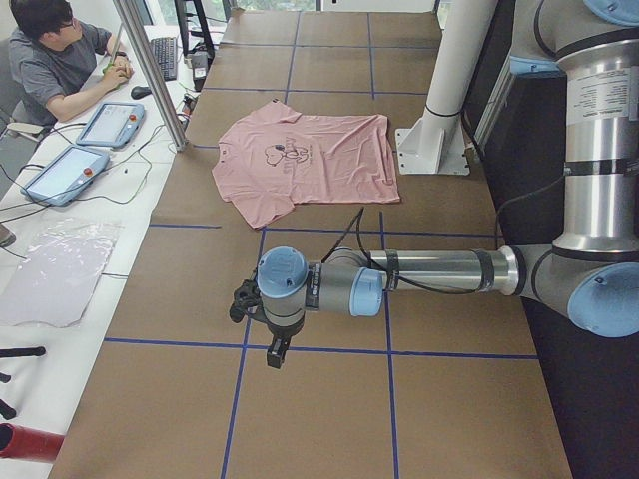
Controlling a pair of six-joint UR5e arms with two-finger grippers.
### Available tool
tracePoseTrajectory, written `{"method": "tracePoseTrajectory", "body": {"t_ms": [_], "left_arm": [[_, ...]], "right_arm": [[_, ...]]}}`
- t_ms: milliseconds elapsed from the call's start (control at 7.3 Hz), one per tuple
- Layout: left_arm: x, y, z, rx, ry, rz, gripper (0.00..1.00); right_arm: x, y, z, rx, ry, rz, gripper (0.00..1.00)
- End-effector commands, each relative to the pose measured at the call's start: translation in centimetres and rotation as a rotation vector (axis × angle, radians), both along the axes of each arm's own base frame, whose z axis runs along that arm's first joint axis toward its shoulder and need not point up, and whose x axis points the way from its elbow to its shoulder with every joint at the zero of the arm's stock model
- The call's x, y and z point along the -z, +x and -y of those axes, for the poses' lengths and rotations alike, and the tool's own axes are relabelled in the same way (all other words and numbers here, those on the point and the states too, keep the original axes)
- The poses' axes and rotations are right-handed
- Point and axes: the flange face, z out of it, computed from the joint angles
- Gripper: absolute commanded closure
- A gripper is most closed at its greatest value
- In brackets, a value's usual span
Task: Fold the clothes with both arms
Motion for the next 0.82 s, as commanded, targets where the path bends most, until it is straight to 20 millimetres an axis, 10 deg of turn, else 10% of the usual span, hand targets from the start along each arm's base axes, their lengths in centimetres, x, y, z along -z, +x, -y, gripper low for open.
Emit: {"method": "tracePoseTrajectory", "body": {"t_ms": [0, 411, 685], "left_arm": [[0.2, 0.0, 0.2, -0.005, 0.021, 0.005, 0.0], [2.5, -0.1, 1.1, -0.002, 0.098, 0.011, 0.0], [6.0, -0.1, 2.7, 0.002, 0.257, 0.013, 0.0]], "right_arm": [[-0.1, 0.0, -0.1, 0.002, 0.0, -0.003, 0.0], [5.5, -0.4, 1.4, 0.004, 0.11, 0.002, 0.0], [12.1, -0.4, 7.5, 0.005, 0.259, 0.0, 0.0]]}}
